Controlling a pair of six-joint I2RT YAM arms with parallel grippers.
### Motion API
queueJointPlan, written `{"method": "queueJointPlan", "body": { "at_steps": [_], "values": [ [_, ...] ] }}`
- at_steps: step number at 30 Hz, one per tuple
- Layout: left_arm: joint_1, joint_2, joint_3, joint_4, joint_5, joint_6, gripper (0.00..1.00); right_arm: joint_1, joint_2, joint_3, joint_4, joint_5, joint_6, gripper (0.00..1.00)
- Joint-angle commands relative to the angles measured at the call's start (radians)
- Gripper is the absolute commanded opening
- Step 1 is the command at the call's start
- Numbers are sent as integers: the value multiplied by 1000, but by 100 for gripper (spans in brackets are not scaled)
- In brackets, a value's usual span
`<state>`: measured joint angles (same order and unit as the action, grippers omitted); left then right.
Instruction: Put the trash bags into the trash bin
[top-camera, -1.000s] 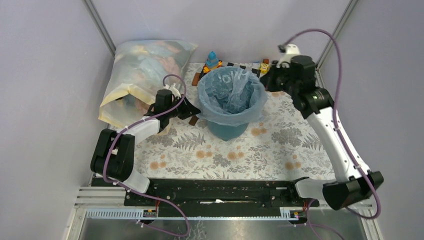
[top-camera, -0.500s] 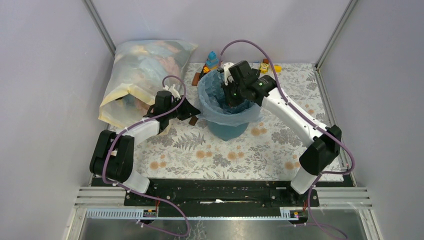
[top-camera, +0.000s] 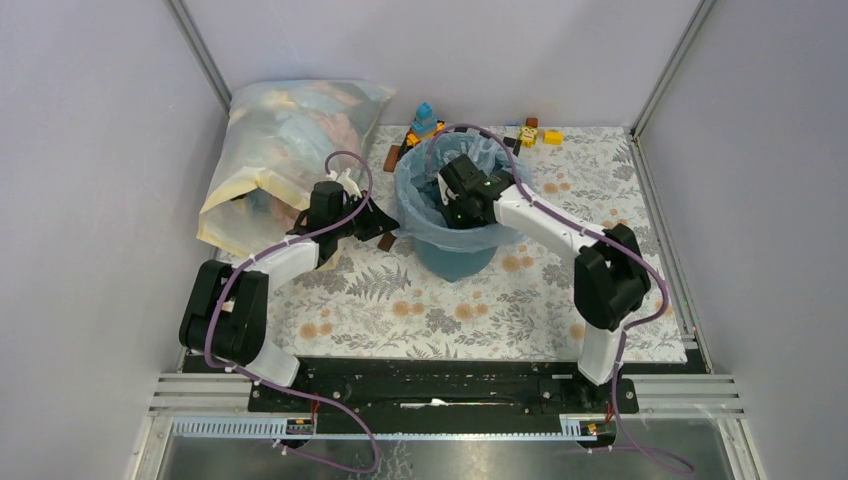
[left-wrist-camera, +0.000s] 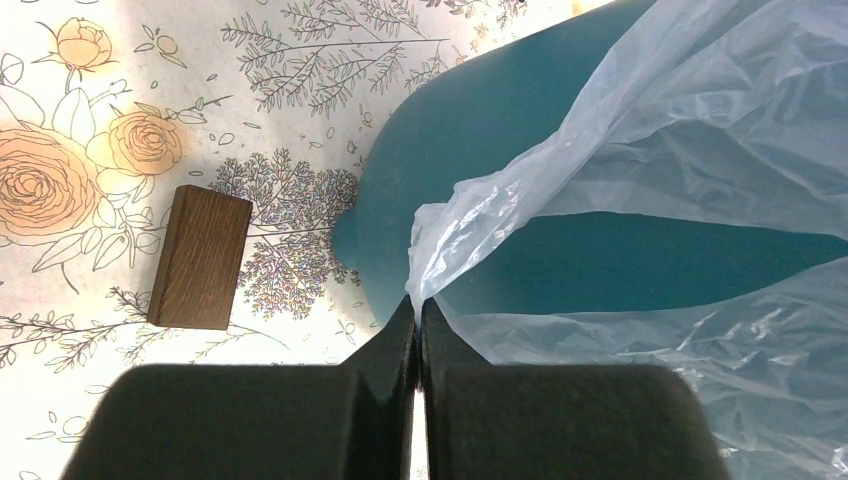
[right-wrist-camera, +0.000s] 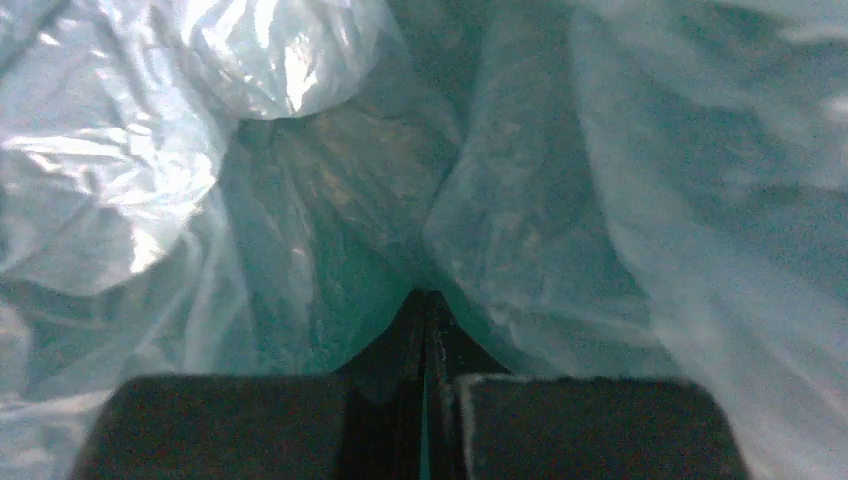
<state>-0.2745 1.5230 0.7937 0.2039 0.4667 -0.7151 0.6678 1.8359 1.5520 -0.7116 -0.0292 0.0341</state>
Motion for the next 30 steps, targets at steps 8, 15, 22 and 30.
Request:
{"method": "queueJointPlan", "body": {
  "at_steps": [8, 15, 22, 30],
  "values": [
    [-8, 10, 12, 44, 10, 13, 0, 10, 182, -38, 83, -20, 18, 0],
    [-10, 14, 17, 38, 11, 15, 0, 9, 256, -44, 90, -37, 24, 0],
    [-16, 19, 21, 38, 12, 14, 0, 9, 350, 25, 14, -89, 22, 0],
    [-19, 13, 21, 35, 20, 12, 0, 9, 369, 97, -41, -81, 28, 0]
  ]
}}
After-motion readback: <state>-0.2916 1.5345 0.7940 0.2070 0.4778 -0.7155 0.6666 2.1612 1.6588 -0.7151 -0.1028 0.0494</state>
